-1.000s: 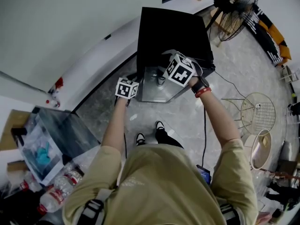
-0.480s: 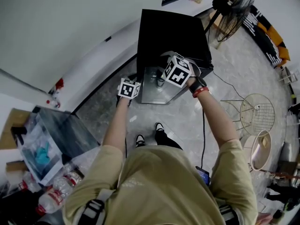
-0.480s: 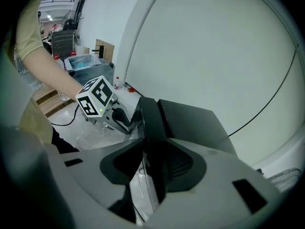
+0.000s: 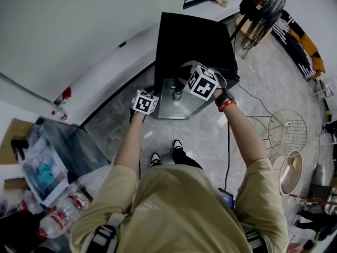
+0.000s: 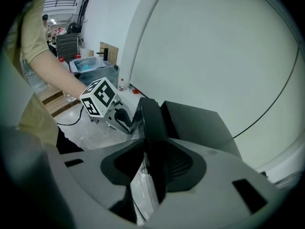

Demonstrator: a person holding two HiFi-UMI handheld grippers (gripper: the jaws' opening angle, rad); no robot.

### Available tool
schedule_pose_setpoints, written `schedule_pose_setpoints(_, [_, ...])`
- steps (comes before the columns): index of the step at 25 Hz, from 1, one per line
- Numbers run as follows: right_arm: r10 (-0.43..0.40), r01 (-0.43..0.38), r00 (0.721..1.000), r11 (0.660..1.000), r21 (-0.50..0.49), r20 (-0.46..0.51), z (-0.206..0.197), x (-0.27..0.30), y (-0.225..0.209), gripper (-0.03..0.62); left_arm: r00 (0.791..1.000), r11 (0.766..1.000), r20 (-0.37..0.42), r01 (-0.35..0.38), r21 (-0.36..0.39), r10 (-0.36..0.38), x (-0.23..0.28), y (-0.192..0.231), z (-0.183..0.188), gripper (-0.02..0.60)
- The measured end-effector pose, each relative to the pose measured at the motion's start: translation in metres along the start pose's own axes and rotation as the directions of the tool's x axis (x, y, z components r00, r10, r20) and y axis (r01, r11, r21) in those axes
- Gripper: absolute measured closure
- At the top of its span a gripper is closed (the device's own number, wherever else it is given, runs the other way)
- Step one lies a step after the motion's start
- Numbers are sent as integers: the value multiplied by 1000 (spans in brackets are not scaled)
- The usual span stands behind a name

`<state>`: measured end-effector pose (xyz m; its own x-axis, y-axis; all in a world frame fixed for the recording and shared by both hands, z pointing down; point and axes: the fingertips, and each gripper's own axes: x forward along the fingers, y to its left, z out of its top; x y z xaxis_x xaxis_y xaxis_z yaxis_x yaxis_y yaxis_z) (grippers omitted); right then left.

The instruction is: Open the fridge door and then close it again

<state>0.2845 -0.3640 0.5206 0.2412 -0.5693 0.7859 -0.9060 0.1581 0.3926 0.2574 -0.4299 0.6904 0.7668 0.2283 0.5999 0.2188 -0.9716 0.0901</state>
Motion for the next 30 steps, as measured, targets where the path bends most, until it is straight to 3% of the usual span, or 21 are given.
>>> schedule_pose_setpoints(4, [7,-6,1000,1000,-26,9,1,-4,9,451,999,1000,34,1,-21,-1,-10,-9,-4,477])
schedule_pose_setpoints(15, [3,-1,999,1000,-31,41,-1,-14,20,447,998,997,29,-46,-54,48,-20,-23,-12,476])
schedule_pose_setpoints(30, [108,-84,983,983,-162,148,-12,-29,46,436,972,959,-13,-236,-158,237,-34,-51,-35,476])
